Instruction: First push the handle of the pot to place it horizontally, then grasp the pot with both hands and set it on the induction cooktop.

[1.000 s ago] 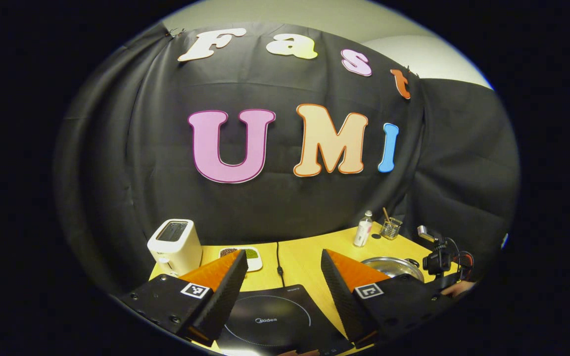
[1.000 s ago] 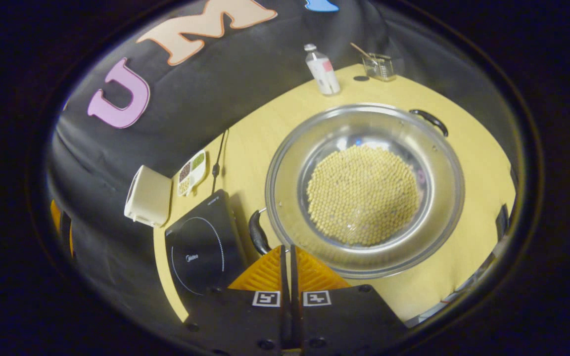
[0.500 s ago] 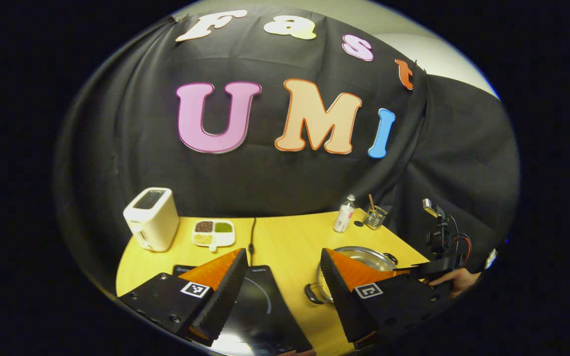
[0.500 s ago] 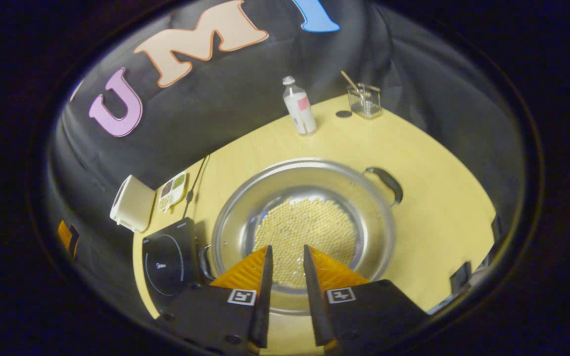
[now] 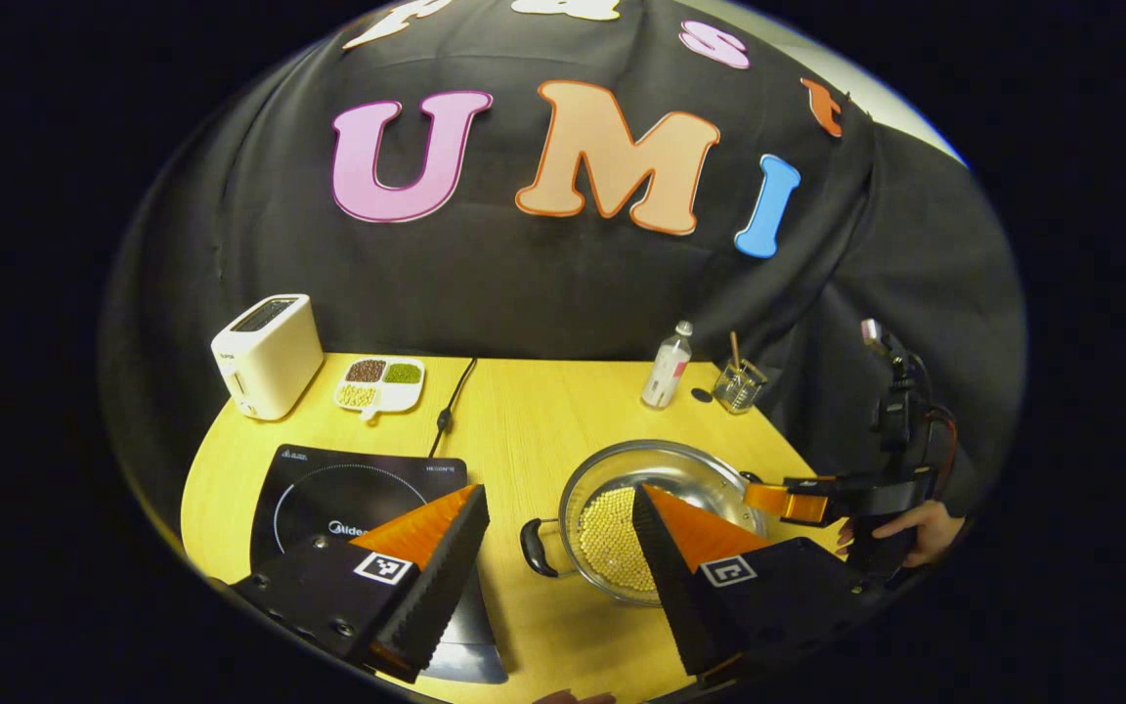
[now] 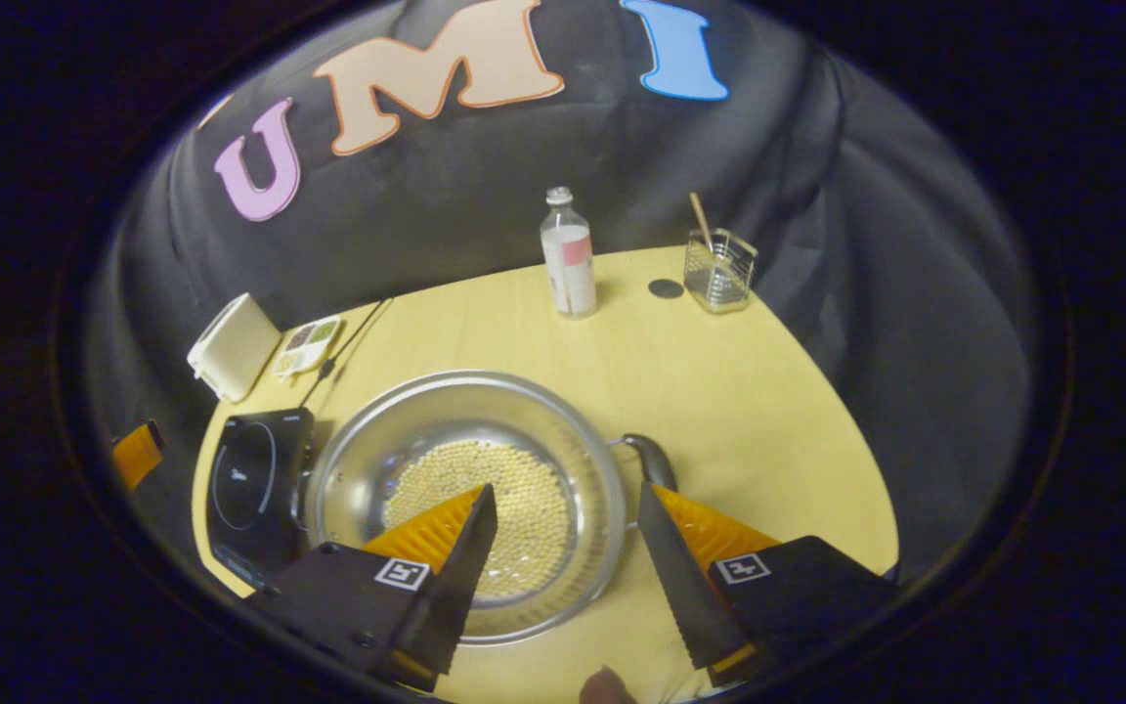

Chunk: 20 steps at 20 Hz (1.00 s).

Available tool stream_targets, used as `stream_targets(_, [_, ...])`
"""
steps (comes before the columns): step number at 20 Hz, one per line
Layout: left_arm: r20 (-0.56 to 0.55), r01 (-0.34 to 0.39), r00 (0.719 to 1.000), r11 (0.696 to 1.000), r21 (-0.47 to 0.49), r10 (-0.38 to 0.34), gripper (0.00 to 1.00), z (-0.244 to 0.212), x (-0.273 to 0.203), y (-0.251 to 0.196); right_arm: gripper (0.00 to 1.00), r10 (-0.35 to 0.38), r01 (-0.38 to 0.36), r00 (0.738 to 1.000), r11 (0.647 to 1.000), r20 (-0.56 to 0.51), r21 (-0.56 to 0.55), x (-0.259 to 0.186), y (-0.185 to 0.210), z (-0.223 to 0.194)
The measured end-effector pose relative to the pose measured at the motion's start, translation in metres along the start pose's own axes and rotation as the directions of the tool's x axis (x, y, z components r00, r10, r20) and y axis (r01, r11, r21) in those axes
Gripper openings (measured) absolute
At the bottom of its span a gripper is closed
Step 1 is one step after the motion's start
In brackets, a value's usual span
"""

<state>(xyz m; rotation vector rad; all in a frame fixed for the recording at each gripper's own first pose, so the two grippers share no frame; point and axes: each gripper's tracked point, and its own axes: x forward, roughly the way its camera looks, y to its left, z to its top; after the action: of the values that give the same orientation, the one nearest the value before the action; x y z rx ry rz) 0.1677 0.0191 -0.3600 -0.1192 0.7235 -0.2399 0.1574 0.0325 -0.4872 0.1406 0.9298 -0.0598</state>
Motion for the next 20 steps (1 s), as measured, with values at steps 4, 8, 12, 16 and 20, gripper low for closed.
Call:
stream_targets(4, [-0.060, -0.042, 0.997, 0.999, 0.016, 0.042, 0.92, -0.032, 0.028, -0.007, 0.90, 0.009, -0.009, 1.000, 0.997, 0.004, -0.075, 0.029, -0.016, 0.000])
stream_targets(8, [-0.127, -0.095, 0.987, 0.995, 0.015, 0.096, 0.92, -0.064, 0.059, 0.004, 0.90, 0.050, -0.052, 0.998, 0.997, -0.029, -0.061, 0.055, -0.017, -0.008])
stream_targets(12, [-0.185, -0.152, 0.972, 0.988, -0.031, 0.143, 0.92, -0.088, 0.088, 0.021, 0.90, 0.054, -0.058, 0.997, 0.996, -0.061, -0.065, 0.074, -0.015, -0.018])
stream_targets(16, [-0.268, -0.186, 0.947, 0.982, -0.013, 0.176, 0.91, -0.115, 0.113, 0.034, 0.90, 0.053, -0.058, 0.995, 0.997, -0.080, -0.058, 0.084, -0.014, -0.026])
stream_targets(20, [-0.344, -0.176, 0.928, 0.982, -0.062, 0.145, 0.87, -0.137, 0.125, 0.025, 0.89, 0.046, -0.054, 0.993, 0.996, -0.106, -0.068, 0.090, -0.018, -0.034])
